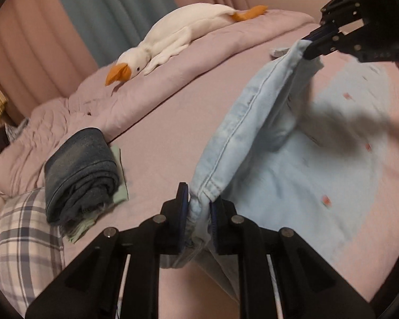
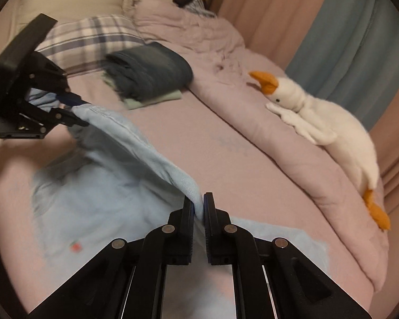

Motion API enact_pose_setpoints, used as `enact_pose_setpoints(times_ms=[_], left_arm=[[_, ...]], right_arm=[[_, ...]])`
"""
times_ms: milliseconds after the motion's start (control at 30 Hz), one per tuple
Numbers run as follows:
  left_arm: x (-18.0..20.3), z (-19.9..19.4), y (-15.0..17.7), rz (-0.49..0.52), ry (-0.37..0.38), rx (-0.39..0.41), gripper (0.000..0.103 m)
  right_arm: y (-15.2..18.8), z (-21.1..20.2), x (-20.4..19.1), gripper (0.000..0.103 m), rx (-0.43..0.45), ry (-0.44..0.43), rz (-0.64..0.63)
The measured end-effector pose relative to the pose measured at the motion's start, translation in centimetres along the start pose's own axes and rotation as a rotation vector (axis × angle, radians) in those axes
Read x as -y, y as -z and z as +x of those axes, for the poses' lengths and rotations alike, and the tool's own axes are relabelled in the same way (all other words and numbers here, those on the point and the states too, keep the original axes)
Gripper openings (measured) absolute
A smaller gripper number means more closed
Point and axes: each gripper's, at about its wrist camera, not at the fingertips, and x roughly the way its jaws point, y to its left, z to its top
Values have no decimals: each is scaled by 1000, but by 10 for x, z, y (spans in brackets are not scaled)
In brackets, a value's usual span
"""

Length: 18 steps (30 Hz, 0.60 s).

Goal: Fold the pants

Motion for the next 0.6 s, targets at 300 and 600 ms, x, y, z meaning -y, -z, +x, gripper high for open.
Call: enact_pose_setpoints(times_ms=[300,600], left_arm=[[82,7,85,281,-80,-37,15],[87,27,97,387,-123,-47,17]], right_arm=[[71,-10,-79,7,-76,-52,-128],[105,30,-111,7,-179,-72,-142]])
